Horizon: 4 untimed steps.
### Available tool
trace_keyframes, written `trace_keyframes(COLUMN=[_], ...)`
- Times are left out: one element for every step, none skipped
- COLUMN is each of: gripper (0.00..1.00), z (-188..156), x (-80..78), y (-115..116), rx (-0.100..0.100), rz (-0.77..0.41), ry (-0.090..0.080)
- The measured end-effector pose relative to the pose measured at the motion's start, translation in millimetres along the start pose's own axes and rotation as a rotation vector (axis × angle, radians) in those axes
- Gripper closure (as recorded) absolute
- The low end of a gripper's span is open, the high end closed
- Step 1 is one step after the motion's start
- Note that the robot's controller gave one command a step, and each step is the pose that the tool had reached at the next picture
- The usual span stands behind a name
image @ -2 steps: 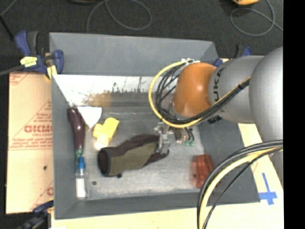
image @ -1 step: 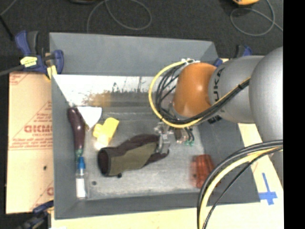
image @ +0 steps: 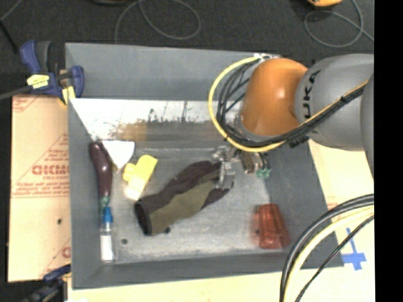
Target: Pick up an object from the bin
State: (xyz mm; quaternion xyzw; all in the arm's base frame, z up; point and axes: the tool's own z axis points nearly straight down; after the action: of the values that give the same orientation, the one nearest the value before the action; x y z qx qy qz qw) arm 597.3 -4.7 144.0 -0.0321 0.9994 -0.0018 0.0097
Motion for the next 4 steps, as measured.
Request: trace_keyframes(gripper=[1.00, 1.00, 1.00, 1.00], z=[0.0, 0.0, 0.0, 0.0], x=[0.0, 0.0, 0.0, 0.0], y=[0.0, -0.1, -0.1, -0.1], rx=[0.000, 0.001, 0.001, 0.001], rz=[-0.001, -0.002, -0.002, -0.003], ry=[0.000, 0.000, 0.000, 0.000])
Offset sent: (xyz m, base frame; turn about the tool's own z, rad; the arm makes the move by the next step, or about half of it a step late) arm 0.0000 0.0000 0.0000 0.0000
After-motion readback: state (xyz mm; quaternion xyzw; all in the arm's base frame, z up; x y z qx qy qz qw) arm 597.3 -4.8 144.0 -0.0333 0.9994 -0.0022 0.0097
